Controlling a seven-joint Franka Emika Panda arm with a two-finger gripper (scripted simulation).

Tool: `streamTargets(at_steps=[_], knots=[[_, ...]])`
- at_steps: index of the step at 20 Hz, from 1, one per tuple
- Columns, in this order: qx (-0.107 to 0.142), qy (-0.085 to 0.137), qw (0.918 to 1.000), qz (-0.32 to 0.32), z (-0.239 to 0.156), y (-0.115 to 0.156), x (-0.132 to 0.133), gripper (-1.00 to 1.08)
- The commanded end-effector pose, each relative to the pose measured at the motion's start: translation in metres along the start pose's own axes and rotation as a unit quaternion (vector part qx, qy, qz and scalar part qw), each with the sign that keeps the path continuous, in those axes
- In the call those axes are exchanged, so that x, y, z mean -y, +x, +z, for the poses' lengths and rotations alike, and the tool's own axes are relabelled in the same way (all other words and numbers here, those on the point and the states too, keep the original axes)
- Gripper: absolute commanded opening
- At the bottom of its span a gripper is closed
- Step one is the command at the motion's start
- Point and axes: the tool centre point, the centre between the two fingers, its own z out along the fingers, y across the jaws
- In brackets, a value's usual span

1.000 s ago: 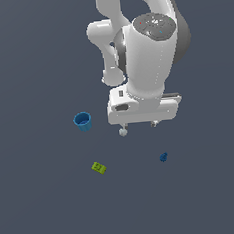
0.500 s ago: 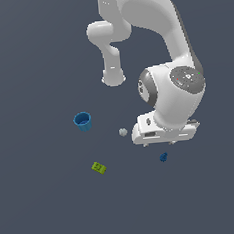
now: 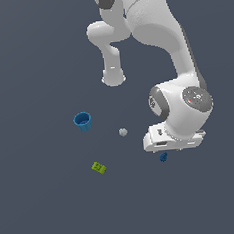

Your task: Pick up a designated object from a clutter of objects.

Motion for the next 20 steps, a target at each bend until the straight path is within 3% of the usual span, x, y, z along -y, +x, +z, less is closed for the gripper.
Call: streamTargets(at_steps=[1, 8, 20], knots=[[-0.001, 0.0, 1.0, 0.001, 0.006, 0.001, 0.005, 1.0], [0.0, 0.001, 1.0, 0.0, 0.012, 0.0, 0.006, 1.0], [-0.001, 0.001, 1.0, 0.001, 0.059, 0.0, 0.007, 1.0]])
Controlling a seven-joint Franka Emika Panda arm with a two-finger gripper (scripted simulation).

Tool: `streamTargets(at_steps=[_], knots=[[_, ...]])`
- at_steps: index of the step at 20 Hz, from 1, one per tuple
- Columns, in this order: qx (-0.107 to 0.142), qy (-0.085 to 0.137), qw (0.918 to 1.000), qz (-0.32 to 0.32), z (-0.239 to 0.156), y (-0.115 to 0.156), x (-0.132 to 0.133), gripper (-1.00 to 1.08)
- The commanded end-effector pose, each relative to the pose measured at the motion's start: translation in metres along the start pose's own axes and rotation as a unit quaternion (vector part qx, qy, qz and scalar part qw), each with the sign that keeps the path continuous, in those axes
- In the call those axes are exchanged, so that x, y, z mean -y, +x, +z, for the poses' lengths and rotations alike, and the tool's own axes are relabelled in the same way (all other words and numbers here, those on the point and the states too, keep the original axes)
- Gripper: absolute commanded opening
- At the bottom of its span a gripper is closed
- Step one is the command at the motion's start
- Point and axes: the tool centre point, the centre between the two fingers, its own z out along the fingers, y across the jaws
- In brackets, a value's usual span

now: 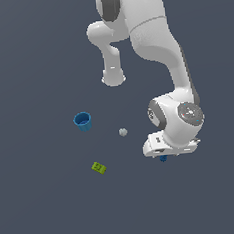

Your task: Pick up a designated object from a clutter of objects.

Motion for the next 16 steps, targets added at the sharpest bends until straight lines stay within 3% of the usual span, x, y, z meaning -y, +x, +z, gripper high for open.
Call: streamTargets(at_steps=[1, 2, 3, 16], knots=[[-0.001, 0.0, 1.0, 0.0, 0.0026, 0.0013, 0.0005, 1.0], [-0.001, 0.0, 1.0, 0.0, 0.0022, 0.0016, 0.0002, 1.0], [-0.001, 0.0, 1.0, 0.0, 0.0022, 0.0016, 0.0002, -1.0], [-0.001, 0.0, 1.0, 0.0, -0.0003, 0.0011, 0.0001, -1.0]])
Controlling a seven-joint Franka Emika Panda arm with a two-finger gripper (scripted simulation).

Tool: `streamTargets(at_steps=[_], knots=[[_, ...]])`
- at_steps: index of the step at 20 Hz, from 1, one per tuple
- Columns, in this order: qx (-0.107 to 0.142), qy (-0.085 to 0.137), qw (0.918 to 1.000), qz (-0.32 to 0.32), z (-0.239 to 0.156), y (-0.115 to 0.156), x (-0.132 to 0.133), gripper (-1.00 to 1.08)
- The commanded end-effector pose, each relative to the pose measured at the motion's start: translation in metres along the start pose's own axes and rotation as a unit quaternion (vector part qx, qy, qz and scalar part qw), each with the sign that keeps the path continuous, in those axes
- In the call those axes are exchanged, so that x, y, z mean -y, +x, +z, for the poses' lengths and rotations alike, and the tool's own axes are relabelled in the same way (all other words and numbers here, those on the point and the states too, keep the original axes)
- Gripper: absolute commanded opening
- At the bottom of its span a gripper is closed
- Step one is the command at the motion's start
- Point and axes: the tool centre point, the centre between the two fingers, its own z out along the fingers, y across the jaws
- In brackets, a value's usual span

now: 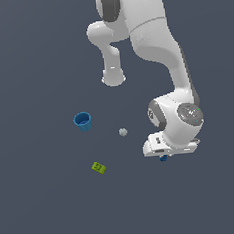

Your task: Pick up a designated object from a clutter of objects.

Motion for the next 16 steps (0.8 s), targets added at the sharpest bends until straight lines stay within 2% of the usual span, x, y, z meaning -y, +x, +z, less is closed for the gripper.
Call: streamTargets(at_steps=[1, 9, 16], knots=[[0.0, 0.0, 1.0, 0.0, -0.004, 0.0, 0.0, -1.0], [0.0, 0.0, 1.0, 0.0, -0.039, -0.006, -0.001, -1.0], [0.0, 0.0, 1.0, 0.0, -0.103, -0.017, -0.001, -1.0]])
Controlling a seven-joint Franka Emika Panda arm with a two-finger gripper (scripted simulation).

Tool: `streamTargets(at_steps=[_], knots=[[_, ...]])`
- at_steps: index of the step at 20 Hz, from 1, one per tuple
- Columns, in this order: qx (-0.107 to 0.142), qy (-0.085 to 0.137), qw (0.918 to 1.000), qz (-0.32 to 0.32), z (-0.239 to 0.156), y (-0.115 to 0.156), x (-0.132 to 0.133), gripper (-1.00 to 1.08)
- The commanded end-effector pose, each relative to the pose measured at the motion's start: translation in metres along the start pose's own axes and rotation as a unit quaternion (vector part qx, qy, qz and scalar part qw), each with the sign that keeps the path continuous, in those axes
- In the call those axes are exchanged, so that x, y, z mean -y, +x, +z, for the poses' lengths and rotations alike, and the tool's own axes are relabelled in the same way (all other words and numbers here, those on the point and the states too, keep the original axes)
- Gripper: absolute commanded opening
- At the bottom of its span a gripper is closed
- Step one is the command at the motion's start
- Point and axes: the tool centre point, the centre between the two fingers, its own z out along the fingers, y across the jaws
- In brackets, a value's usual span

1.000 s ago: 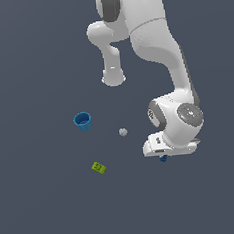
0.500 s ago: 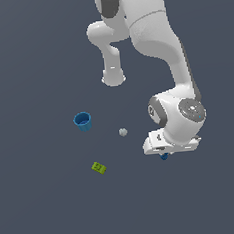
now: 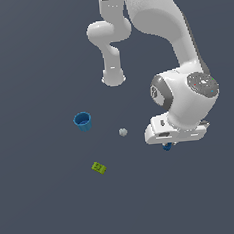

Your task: Pick up a designated object from a clutter of objects.

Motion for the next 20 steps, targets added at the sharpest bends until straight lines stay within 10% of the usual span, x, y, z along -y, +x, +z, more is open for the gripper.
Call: streamTargets(at_steps=[1, 20], knots=[[-0.001, 0.0, 1.0, 0.0, -0.028, -0.004, 0.0, -1.0], [-0.001, 0.0, 1.0, 0.0, -0.237, -0.034, 0.0, -1.0]])
